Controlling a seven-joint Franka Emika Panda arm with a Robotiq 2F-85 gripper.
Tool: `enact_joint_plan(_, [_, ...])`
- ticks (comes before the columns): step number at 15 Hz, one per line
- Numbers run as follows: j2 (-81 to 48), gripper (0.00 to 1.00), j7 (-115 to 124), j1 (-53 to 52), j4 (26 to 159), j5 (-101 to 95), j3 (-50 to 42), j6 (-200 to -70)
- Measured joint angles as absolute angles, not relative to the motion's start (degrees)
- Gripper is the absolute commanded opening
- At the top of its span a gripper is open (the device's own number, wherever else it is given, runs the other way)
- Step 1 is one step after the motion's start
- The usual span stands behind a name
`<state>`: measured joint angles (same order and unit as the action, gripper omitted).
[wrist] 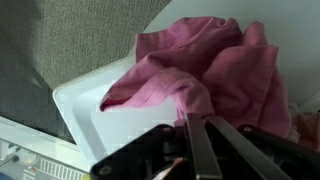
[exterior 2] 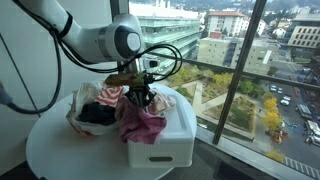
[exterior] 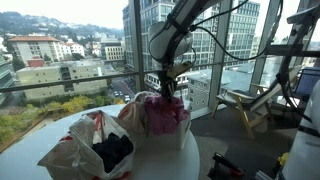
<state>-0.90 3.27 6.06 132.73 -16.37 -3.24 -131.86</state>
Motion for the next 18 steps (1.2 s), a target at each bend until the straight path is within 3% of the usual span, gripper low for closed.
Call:
enact_joint_plan(9, [16.7, 0.01, 15.7, 6.3, 131.6, -19.0, -2.7, -133.7])
enact_joint_plan(18, [26.2, 0.01, 16.8, 2.6, 136.0, -15.4, 6.2, -151.4])
